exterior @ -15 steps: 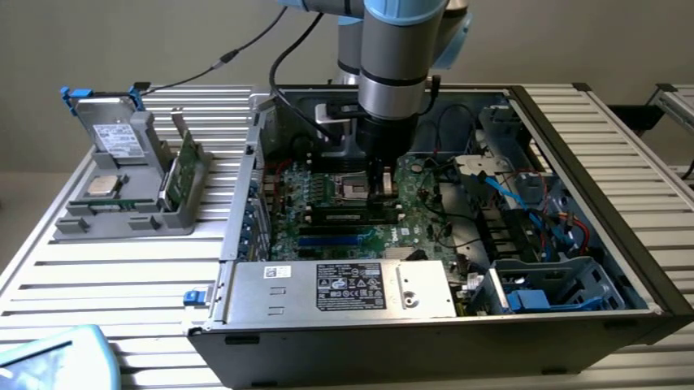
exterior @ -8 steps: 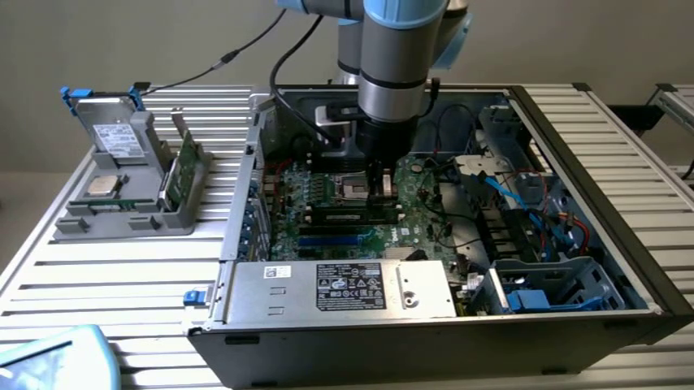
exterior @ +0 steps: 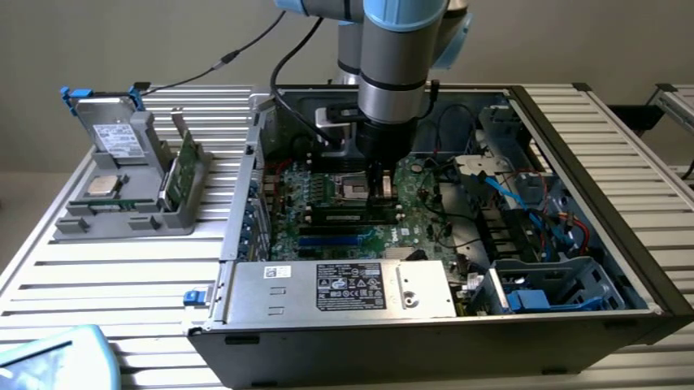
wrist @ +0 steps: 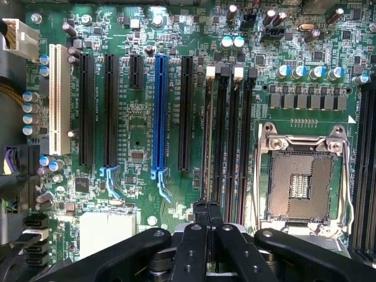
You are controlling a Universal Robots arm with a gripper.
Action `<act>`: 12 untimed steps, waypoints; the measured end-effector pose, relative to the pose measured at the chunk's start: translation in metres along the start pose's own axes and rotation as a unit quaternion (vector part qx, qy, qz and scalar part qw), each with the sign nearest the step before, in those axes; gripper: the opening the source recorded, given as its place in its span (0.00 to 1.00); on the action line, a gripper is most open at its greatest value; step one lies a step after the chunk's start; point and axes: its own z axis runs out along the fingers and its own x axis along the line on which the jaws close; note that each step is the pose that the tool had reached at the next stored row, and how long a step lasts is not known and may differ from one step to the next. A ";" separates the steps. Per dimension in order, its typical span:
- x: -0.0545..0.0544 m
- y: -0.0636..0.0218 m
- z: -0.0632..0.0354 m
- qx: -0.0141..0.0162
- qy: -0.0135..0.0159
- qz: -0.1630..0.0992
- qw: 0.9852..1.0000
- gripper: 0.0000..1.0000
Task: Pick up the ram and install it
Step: 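Press down the ram until it locks into place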
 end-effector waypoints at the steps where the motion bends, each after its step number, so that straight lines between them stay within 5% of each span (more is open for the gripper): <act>1: 0.000 0.0000 0.0000 0.000 0.000 0.000 1.000 0.11; 12: 0.000 0.0075 -0.0107 0.000 -0.001 0.000 1.000 0.11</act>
